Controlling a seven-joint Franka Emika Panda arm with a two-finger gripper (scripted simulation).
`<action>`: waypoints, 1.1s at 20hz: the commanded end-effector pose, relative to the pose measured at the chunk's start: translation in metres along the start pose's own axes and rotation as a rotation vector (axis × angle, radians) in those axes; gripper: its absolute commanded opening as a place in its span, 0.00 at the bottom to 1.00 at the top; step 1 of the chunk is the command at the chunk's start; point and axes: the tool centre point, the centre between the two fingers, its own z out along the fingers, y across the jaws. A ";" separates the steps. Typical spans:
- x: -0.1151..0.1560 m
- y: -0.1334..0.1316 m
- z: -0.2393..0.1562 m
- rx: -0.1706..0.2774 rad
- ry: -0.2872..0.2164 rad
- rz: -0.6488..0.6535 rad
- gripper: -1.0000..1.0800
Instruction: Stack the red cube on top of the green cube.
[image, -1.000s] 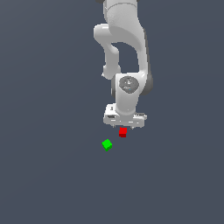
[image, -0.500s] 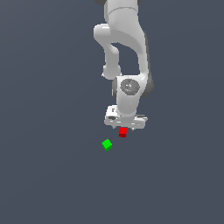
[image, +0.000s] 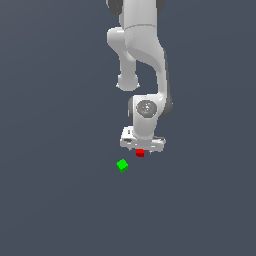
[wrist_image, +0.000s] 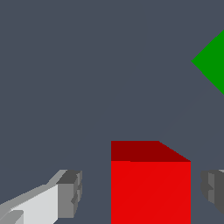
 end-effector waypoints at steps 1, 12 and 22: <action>0.001 0.000 0.007 0.000 0.001 0.000 0.96; 0.001 -0.001 0.009 0.000 0.001 0.000 0.00; 0.001 -0.001 -0.006 0.000 0.001 0.000 0.00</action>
